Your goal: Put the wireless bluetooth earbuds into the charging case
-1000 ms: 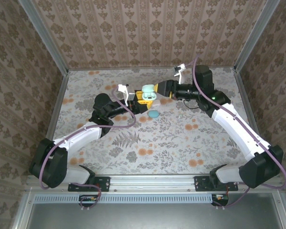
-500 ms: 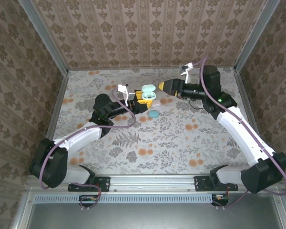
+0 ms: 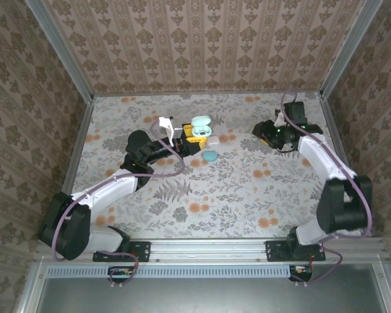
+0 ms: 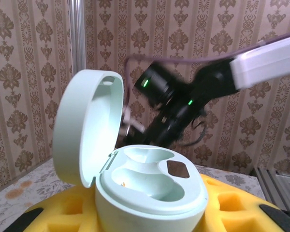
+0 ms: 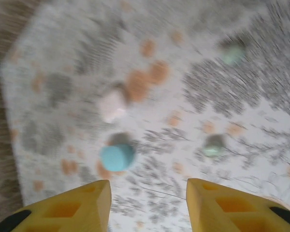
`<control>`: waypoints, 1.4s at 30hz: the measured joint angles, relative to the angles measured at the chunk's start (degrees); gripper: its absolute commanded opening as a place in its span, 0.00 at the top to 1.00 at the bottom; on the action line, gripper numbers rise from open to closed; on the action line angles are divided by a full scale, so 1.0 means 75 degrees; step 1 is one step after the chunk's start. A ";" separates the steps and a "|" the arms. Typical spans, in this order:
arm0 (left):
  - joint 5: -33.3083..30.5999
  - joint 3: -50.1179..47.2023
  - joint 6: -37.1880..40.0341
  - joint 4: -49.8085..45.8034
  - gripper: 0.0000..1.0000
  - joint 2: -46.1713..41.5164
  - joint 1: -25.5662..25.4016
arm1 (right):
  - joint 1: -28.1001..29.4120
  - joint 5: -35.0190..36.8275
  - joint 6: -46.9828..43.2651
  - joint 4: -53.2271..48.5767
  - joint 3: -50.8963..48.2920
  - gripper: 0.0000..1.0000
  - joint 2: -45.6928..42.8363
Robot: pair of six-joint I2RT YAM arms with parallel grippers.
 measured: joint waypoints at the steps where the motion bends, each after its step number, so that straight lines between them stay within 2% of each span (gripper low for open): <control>1: -0.0003 0.0000 0.0015 0.0000 0.74 -0.0026 0.0009 | 0.0015 0.0032 -0.0061 -0.0160 0.0032 0.54 0.0408; 4: -0.0029 0.0000 0.0067 -0.0023 0.74 -0.0070 0.0041 | 0.0134 0.0178 -0.0187 -0.0516 0.0111 0.53 0.1314; 9: -0.0061 -0.0006 0.0102 -0.0064 0.74 -0.0105 0.0047 | 0.0364 0.0414 -0.0210 -0.0781 0.0166 0.52 0.1926; 24: -0.0117 -0.0023 0.0268 -0.0344 0.74 -0.0181 0.0047 | 0.0927 0.0697 -0.0178 -0.0813 0.0947 0.59 0.2850; 37: -0.0119 -0.0050 0.0332 -0.0373 0.74 -0.0329 0.0047 | 0.1212 0.1711 -0.0402 -0.1416 0.1699 0.60 0.3293; 42: -0.0119 -0.0050 0.0332 -0.0373 0.74 -0.0329 0.0047 | 0.1256 0.1970 -0.0525 -0.1524 0.1719 0.64 0.3314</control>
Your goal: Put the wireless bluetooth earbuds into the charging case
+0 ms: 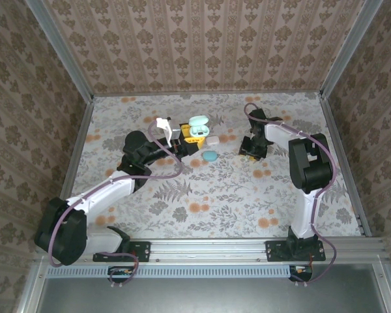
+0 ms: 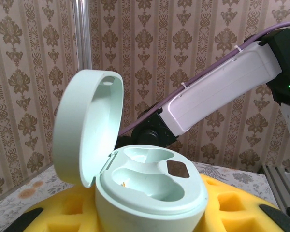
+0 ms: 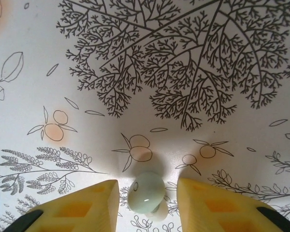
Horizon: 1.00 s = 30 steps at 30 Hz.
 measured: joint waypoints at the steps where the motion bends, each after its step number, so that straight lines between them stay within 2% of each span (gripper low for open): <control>1: 0.0000 0.0000 0.0000 0.0000 0.74 0.0000 0.0000 | 0.0012 0.0026 -0.0029 -0.0006 0.0000 0.65 0.0000; 12: 0.0003 0.0000 0.0000 0.0000 0.74 0.0000 0.0000 | 0.0213 0.0411 -0.0300 -0.0399 0.0519 0.71 0.0306; 30: 0.0000 0.0000 0.0000 0.0000 0.74 0.0003 0.0000 | 0.0373 0.0941 -0.0711 -0.0799 0.0903 0.72 0.0533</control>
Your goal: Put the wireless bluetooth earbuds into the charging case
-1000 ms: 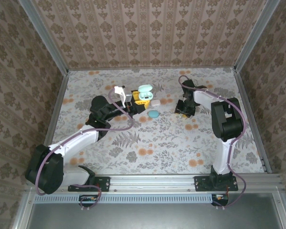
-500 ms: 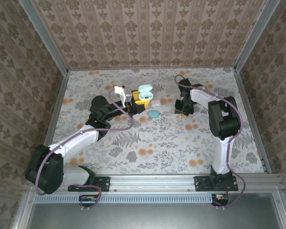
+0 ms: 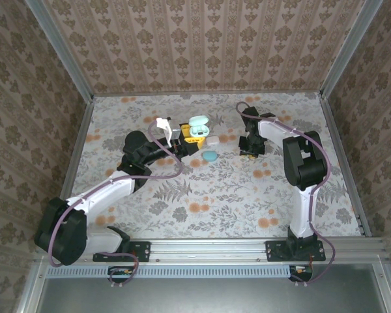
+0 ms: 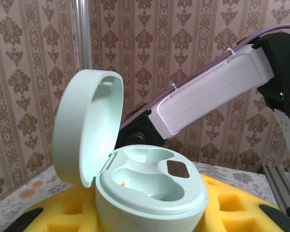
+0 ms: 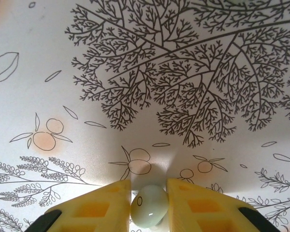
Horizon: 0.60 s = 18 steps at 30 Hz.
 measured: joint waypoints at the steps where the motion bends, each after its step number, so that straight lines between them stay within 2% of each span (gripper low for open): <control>1: 0.0000 0.0000 -0.0003 0.0000 0.74 0.0000 0.0003 | 0.0017 0.0003 -0.0012 -0.0023 0.0038 0.71 0.0032; 9: 0.0000 0.0000 -0.0003 0.0000 0.74 0.0000 0.0044 | 0.0096 0.0087 -0.0035 -0.0093 0.0140 0.69 0.0096; 18: 0.0000 -0.0006 -0.0003 0.0000 0.74 0.0000 0.0044 | 0.0117 0.0210 -0.0029 -0.0114 0.0175 0.72 0.0105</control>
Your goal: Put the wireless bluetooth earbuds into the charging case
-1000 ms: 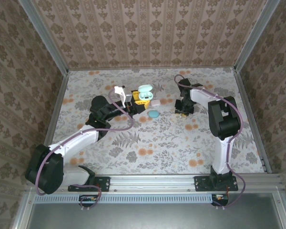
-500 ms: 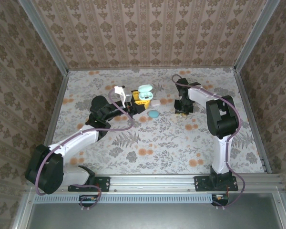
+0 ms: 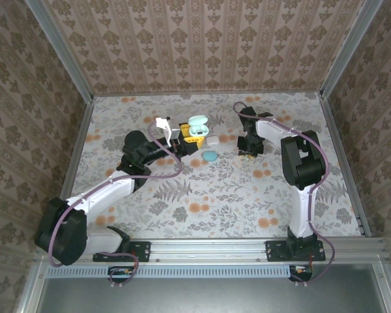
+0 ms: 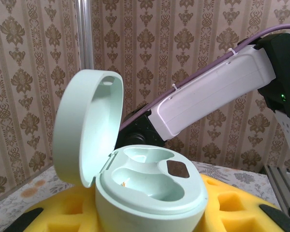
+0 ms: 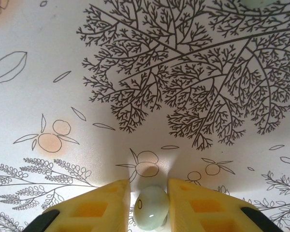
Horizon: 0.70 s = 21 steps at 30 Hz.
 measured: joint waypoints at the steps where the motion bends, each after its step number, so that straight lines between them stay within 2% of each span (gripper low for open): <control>1: 0.0000 0.0000 0.0000 0.0000 0.74 0.0000 0.0000 | 0.0000 0.0020 0.0000 0.0000 0.0009 0.73 0.0006; 21: 0.0000 -0.0044 0.0000 0.0000 0.74 0.0000 0.0000 | 0.0038 0.0064 -0.0003 -0.0099 0.0102 0.81 0.0058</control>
